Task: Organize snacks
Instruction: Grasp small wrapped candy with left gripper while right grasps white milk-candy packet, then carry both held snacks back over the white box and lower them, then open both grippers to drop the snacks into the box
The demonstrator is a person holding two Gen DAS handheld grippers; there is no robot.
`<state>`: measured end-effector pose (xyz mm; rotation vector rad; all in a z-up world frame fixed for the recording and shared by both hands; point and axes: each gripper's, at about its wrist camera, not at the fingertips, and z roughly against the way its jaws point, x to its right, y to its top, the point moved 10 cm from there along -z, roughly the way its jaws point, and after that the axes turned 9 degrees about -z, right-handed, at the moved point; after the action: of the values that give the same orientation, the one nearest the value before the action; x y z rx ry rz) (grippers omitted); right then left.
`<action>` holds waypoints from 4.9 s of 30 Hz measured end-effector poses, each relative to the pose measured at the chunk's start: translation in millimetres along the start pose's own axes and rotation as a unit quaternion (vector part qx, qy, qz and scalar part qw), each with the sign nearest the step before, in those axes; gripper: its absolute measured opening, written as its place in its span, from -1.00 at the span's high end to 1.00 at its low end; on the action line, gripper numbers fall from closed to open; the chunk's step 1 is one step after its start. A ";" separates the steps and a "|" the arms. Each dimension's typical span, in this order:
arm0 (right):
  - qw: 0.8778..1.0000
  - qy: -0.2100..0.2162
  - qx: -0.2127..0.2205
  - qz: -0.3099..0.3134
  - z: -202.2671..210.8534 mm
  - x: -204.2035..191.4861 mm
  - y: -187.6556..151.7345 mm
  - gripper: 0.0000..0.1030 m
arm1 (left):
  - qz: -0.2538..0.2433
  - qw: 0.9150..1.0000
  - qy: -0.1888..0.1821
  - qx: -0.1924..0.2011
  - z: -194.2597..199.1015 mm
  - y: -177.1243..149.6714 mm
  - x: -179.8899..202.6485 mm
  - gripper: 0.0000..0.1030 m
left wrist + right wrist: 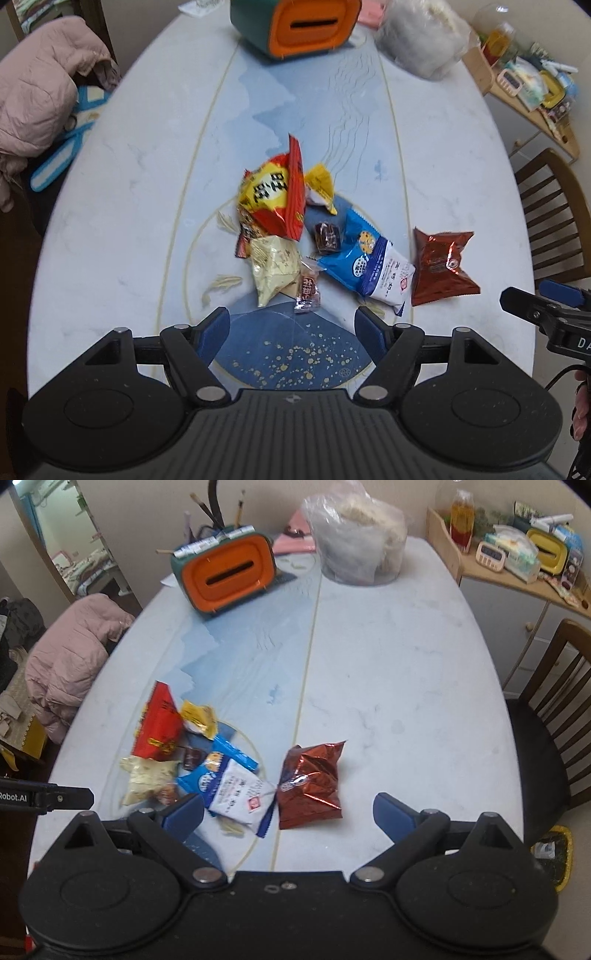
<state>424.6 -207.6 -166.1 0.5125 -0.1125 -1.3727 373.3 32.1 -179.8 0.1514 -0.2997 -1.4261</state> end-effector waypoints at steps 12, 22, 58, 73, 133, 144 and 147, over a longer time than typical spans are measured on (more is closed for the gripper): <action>0.997 0.025 -0.022 0.065 -41.8 -9.8 8.2 -0.76 | 0.004 0.999 -0.009 -0.051 -68.1 5.8 22.4 -0.44; 0.967 0.067 -0.051 0.242 -71.5 -63.8 -17.4 -0.63 | 0.039 0.997 -0.017 -0.065 -99.6 9.4 15.3 -0.30; 0.923 0.039 -0.059 0.378 -131.1 -71.3 -52.1 -0.03 | -0.043 0.994 0.025 -0.096 -124.8 -7.4 18.2 0.49; 0.952 0.075 -0.044 0.294 -75.5 -71.5 -56.6 0.00 | 0.009 0.997 -0.011 -0.075 -96.5 -20.3 5.0 0.55; 0.974 0.082 -0.030 0.208 139.6 -146.0 -238.3 0.00 | -0.104 0.993 -0.056 -0.006 131.0 -212.5 17.4 0.55; 0.976 0.060 -0.089 0.189 74.2 -138.1 -278.8 0.00 | -0.086 0.994 -0.032 -0.065 65.5 -239.6 -3.9 0.55; 0.977 0.052 -0.101 0.183 57.8 -136.7 -286.9 0.00 | -0.088 0.993 -0.023 -0.075 49.4 -245.9 -7.4 0.55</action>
<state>114.8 -124.1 -203.3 0.3704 0.0196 -0.9821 124.6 7.9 -202.6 0.0237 -0.2198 -1.6217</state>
